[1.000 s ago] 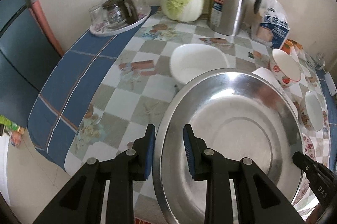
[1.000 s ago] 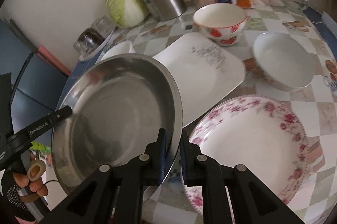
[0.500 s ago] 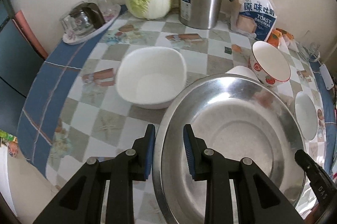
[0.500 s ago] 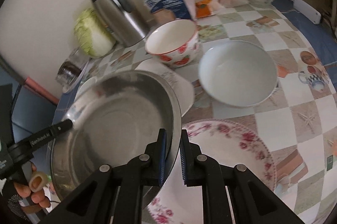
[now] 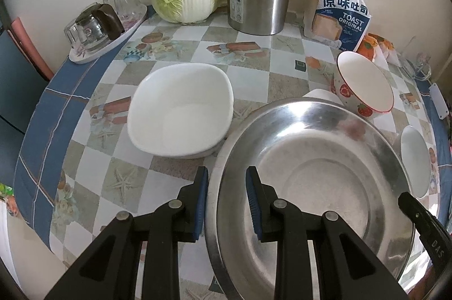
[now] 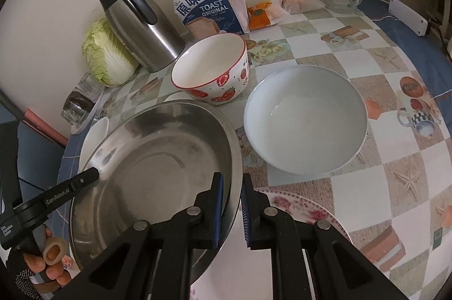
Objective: Organize plates and bowls
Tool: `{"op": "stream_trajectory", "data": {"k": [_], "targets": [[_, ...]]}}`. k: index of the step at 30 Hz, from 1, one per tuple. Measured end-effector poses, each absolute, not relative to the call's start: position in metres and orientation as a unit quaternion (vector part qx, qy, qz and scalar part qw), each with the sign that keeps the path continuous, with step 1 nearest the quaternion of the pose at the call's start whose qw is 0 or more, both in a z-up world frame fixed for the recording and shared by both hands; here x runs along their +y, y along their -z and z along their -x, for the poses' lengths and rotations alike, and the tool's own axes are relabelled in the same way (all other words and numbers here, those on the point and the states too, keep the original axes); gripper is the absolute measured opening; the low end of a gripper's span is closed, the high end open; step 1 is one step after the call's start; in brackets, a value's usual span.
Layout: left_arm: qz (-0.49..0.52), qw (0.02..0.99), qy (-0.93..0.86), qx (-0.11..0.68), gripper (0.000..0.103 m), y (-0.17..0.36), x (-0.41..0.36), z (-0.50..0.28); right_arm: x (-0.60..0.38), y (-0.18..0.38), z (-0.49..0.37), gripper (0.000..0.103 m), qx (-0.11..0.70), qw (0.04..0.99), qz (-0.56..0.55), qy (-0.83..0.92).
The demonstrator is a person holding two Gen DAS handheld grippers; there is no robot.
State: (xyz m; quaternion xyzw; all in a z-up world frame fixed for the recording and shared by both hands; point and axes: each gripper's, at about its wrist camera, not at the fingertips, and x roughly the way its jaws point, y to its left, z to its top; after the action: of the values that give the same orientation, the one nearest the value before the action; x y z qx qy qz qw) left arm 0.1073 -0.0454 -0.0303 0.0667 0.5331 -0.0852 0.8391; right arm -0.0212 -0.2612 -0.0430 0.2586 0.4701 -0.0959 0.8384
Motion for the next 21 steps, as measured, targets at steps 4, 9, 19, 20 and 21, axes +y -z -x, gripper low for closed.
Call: {"op": "stream_trajectory", "data": {"k": [4, 9, 19, 20, 21], "targets": [[-0.068, 0.839, 0.087, 0.533, 0.028, 0.034, -0.047, -0.112, -0.263, 0.048, 0.016, 0.013, 0.472, 0.837, -0.260, 0.098], [-0.069, 0.840, 0.091, 0.531, 0.028, 0.037, -0.051, -0.118, -0.263, 0.051, 0.011, 0.013, 0.480, 0.834, -0.251, 0.104], [-0.065, 0.838, 0.086, 0.535, 0.028, 0.045, -0.048, -0.127, -0.260, 0.056, 0.000, 0.013, 0.486, 0.835, -0.233, 0.107], [-0.066, 0.838, 0.086, 0.534, 0.028, 0.046, -0.048, -0.127, -0.259, 0.057, -0.001, 0.013, 0.488, 0.836, -0.230, 0.107], [-0.066, 0.839, 0.085, 0.534, 0.028, 0.046, -0.048, -0.127, -0.259, 0.058, -0.001, 0.013, 0.488, 0.836, -0.229, 0.107]]}}
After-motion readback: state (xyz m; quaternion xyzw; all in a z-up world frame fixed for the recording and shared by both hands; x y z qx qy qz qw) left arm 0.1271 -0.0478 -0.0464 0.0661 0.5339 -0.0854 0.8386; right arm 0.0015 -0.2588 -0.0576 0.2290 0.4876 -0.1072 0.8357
